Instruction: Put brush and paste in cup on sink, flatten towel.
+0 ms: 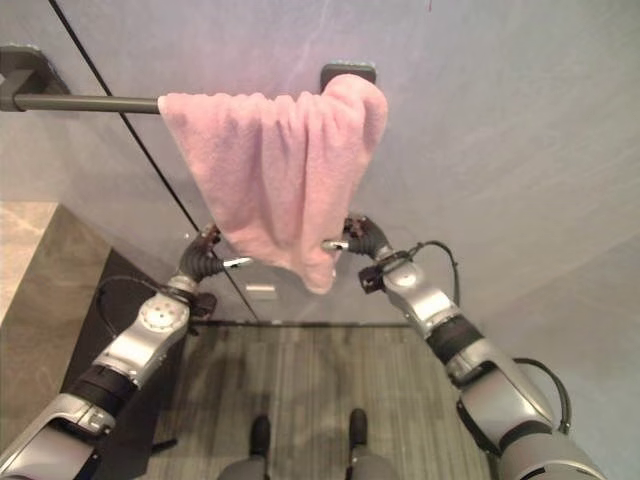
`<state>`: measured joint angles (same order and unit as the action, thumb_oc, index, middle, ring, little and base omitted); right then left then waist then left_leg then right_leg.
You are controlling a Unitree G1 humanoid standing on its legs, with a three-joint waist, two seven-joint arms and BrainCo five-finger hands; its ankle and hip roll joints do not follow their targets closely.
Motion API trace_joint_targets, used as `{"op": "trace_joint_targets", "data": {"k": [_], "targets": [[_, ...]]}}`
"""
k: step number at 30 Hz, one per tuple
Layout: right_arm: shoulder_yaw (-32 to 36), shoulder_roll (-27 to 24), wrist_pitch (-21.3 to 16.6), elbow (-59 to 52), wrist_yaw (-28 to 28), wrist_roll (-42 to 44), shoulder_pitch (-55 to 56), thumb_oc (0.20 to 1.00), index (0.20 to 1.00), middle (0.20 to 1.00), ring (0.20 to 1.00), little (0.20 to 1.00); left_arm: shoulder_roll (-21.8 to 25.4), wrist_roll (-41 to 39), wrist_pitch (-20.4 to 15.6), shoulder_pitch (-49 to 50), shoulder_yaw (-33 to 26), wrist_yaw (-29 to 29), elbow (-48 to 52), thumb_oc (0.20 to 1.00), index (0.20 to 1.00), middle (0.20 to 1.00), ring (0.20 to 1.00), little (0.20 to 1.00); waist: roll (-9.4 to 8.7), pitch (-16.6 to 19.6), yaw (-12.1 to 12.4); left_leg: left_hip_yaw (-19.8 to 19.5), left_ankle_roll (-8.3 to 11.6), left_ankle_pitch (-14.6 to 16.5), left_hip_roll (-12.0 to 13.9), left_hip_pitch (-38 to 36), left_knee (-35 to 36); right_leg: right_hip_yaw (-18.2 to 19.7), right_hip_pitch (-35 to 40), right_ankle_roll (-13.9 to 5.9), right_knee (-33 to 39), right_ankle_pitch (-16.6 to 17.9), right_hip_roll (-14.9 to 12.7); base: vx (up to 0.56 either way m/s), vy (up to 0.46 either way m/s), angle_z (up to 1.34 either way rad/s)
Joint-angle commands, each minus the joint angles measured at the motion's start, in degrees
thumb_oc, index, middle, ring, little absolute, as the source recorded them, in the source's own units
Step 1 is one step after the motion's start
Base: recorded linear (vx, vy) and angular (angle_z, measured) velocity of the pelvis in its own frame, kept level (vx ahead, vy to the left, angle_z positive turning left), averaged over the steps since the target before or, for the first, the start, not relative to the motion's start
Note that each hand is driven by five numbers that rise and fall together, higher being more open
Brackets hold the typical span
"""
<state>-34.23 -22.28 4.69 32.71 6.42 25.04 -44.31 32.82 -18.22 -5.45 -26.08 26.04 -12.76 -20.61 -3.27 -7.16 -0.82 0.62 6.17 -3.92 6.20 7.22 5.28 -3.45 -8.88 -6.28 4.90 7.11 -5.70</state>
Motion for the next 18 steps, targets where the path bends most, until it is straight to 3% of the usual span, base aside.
{"op": "trace_joint_targets", "data": {"k": [1, 2, 3, 4, 5, 10, 18], "targets": [[0.35, 1.05, -1.66, 2.33, 2.27, -2.01, -7.20, 1.000, 1.000, 1.000, 1.000, 1.000, 0.43, -2.19, -2.00, -6.71, 1.16, -1.02, 0.80, 1.000, 1.000, 1.000, 1.000, 1.000, -0.92, 0.35, 0.96, 1.31, 2.14, -2.64, 0.97, 1.93, -0.28, 1.58, 2.07, -5.17, -2.23, -0.91, -5.07, 0.00, 0.000, 0.00], [0.46, 1.58, -1.54, 2.73, 2.68, -2.40, -7.52, 1.000, 1.000, 1.000, 1.000, 1.000, -0.18, -2.53, -1.77, -6.72, 1.39, -1.00, 0.56, 1.000, 1.000, 1.000, 1.000, 1.000, -0.88, 0.39, 0.92, 1.27, 2.14, -2.69, 0.96, 1.95, -0.28, 1.61, 2.11, -5.14, -2.17, -0.87, -5.06, 0.00, 0.000, 0.00], [0.98, 2.62, -1.79, 2.74, 3.62, -2.27, -7.34, 0.482, 0.482, 0.482, 0.482, 0.482, -0.79, -2.40, -1.60, -7.12, 1.66, -1.21, 0.50, 0.595, 0.595, 0.595, 0.595, 0.595, -0.81, 0.46, 0.82, 1.25, 2.13, -2.66, 0.94, 2.00, -0.28, 1.65, 2.18, -5.15, -2.00, -0.88, -5.06, 0.00, 0.000, 0.00], [1.48, 3.08, -2.10, 2.32, 4.10, -1.82, -6.74, 0.216, 0.216, 0.216, 0.216, 0.216, -1.06, -2.47, -1.56, -7.03, 1.50, -1.30, 0.64, 0.253, 0.253, 0.253, 0.253, 0.253, -0.72, 0.47, 0.74, 1.28, 2.14, -2.64, 0.96, 1.97, -0.28, 1.67, 2.24, -5.18, -1.94, -0.86, -5.07, 0.00, 0.000, 0.00], [1.95, 3.71, -2.36, 1.87, 4.40, -1.32, -5.79, 0.200, 0.200, 0.200, 0.200, 0.200, -1.36, -2.71, -1.61, -6.85, 1.27, -1.49, 1.04, 0.200, 0.200, 0.200, 0.200, 0.200, -0.66, 0.50, 0.71, 1.31, 2.14, -2.59, 0.96, 1.91, -0.28, 1.63, 2.31, -5.25, -1.88, -0.87, -5.06, 0.00, 0.000, 0.00], [5.63, 6.59, -3.14, -8.46, 5.33, 2.60, 6.83, 0.200, 0.200, 0.200, 0.200, 0.200, -4.06, -2.71, -0.34, -1.36, -1.92, -2.08, 3.46, 0.200, 0.200, 0.200, 0.200, 0.200, -0.30, 1.20, 0.35, 1.45, 2.13, -2.11, 1.10, 0.80, -0.28, 1.61, 3.48, -5.27, -1.88, -1.64, -5.14, 0.01, -0.002, 0.01], [8.66, 2.53, -4.05, -22.79, 2.61, 3.49, 14.56, 0.200, 0.200, 0.200, 0.200, 0.200, -4.98, -3.08, -0.88, 5.78, -6.78, -1.94, 10.79, 0.200, 0.200, 0.200, 0.200, 0.200, -0.39, 2.32, 0.32, 1.50, 2.38, -1.68, 1.36, -0.53, -0.28, 1.20, 5.37, -5.44, -1.10, -2.09, -5.44, 0.00, -0.002, 0.00]]}}
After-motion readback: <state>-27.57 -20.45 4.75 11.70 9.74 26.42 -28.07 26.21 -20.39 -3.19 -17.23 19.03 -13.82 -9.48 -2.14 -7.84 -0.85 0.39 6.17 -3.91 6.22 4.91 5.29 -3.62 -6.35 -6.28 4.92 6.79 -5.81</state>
